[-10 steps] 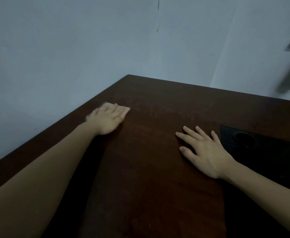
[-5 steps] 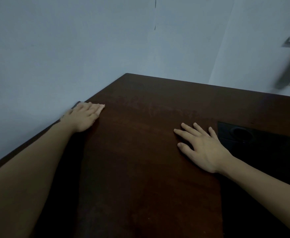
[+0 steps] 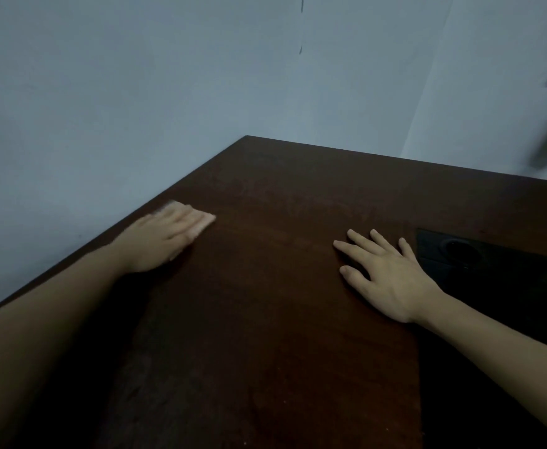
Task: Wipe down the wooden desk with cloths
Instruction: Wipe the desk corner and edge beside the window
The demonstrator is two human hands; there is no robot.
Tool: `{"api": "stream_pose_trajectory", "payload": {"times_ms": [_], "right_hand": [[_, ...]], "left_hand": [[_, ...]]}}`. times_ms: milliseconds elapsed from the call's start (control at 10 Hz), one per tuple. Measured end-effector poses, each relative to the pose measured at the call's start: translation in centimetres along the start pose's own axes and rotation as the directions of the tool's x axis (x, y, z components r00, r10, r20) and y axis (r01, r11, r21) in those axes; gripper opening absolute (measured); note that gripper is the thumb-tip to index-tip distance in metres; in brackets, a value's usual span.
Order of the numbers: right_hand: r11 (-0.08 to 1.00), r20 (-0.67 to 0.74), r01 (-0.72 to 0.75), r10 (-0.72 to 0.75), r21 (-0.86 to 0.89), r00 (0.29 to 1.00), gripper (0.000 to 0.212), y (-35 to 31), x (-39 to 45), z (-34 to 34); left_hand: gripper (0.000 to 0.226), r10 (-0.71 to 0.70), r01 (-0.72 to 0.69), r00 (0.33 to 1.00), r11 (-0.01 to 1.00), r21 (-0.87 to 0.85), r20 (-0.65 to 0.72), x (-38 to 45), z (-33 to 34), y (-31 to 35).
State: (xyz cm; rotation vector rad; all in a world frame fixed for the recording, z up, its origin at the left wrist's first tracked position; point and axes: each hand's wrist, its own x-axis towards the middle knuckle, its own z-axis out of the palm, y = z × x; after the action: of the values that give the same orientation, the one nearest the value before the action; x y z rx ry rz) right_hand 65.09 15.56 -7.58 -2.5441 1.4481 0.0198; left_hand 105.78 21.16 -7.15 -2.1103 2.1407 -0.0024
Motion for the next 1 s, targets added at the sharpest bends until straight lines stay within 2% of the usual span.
{"api": "stream_pose_trajectory", "payload": {"times_ms": [100,200,300,400,500,600,700,800,900,1000], "right_hand": [[1.000,-0.004,-0.001,0.001,0.003,1.000,0.056,0.0,0.0,-0.1],[1.000,-0.012,0.000,0.000,0.008,1.000,0.056,0.1,-0.1,-0.1],[1.000,-0.010,-0.001,0.001,0.009,1.000,0.056,0.0,0.0,-0.1],[1.000,-0.012,0.005,-0.005,0.014,1.000,0.056,0.0,0.0,0.0],[1.000,-0.011,0.005,-0.005,0.005,1.000,0.056,0.0,0.0,0.0],[1.000,-0.012,0.005,-0.005,0.003,1.000,0.056,0.0,0.0,0.1],[1.000,-0.011,0.002,-0.002,0.004,1.000,0.056,-0.1,0.0,0.0],[1.000,-0.013,0.001,-0.001,0.007,1.000,0.056,-0.1,0.0,-0.1],[1.000,-0.012,-0.003,0.003,0.013,1.000,0.056,-0.2,-0.1,-0.1],[1.000,-0.014,-0.002,0.002,0.016,1.000,0.056,-0.2,-0.1,-0.2]], "left_hand": [[0.054,-0.174,0.177,0.984,0.982,-0.066,0.048,2.3,-0.4,-1.4],[0.076,-0.255,0.257,0.965,0.966,-0.025,0.066,4.3,-0.5,-1.3],[0.065,-0.204,0.193,0.972,0.976,0.098,0.116,4.1,-0.7,2.1],[0.060,-0.003,0.001,0.999,0.998,0.066,0.036,1.1,-0.8,6.4],[0.073,0.225,-0.224,0.974,0.974,0.040,-0.017,-2.7,0.5,7.6],[0.073,0.176,-0.175,0.983,0.984,-0.031,0.043,-5.0,0.5,7.5],[0.051,0.101,-0.100,0.993,0.995,-0.022,0.067,-4.0,0.1,5.7],[0.064,-0.062,0.062,0.997,0.998,0.015,0.049,-1.2,-0.1,3.0],[0.057,-0.272,0.277,0.958,0.960,-0.040,0.091,1.6,-0.4,2.3],[0.056,-0.239,0.242,0.963,0.970,-0.007,0.126,2.8,-0.5,4.5]]}}
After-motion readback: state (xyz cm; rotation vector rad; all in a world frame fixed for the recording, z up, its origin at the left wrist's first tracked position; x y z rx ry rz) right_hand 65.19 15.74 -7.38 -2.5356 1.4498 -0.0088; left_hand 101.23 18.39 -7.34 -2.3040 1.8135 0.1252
